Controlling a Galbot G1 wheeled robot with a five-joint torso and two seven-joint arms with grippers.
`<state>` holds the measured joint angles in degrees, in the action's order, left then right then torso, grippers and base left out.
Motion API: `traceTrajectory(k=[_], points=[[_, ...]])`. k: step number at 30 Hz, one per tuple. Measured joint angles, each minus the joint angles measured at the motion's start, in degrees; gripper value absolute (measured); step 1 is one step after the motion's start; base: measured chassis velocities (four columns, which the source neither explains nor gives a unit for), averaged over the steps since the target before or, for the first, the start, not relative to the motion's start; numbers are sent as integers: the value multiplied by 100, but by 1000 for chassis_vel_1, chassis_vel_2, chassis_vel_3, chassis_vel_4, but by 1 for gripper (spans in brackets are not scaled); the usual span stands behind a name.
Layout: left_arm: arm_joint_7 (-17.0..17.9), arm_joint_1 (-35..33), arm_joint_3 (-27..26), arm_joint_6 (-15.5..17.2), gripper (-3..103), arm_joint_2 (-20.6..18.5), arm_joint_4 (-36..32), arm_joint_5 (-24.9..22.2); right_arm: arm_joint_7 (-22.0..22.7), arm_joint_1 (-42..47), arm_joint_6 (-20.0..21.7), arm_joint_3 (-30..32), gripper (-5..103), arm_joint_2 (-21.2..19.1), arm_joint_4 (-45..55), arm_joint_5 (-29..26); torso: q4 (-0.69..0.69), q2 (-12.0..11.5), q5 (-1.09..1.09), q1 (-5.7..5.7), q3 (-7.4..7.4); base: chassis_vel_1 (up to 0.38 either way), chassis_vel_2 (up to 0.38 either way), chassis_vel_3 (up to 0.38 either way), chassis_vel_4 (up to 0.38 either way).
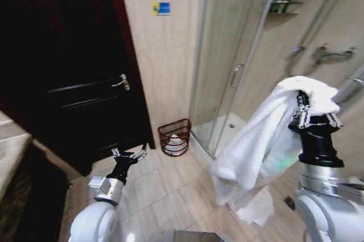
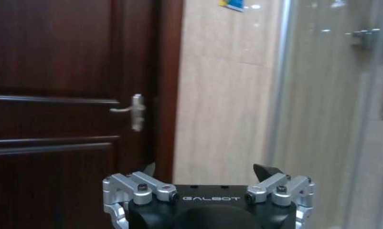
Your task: Discard the used towel into the hamper.
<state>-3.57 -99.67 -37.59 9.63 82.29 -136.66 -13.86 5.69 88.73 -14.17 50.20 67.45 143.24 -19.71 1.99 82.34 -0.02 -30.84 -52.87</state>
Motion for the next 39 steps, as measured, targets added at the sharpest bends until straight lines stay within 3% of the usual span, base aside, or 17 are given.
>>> traceTrajectory(k=[16, 39], points=[[0, 0, 0, 0, 100, 0, 0, 0, -26, -57, -9, 2, 9, -65, 0, -22, -1, 0, 2, 0, 0, 84, 88, 72, 82], [0, 0, 1, 0, 100, 0, 0, 0, -119, -1598, 218, -328, 9, -1035, -502, -1009, -1, 0, 3, 0, 0, 0, 0, 0, 0]])
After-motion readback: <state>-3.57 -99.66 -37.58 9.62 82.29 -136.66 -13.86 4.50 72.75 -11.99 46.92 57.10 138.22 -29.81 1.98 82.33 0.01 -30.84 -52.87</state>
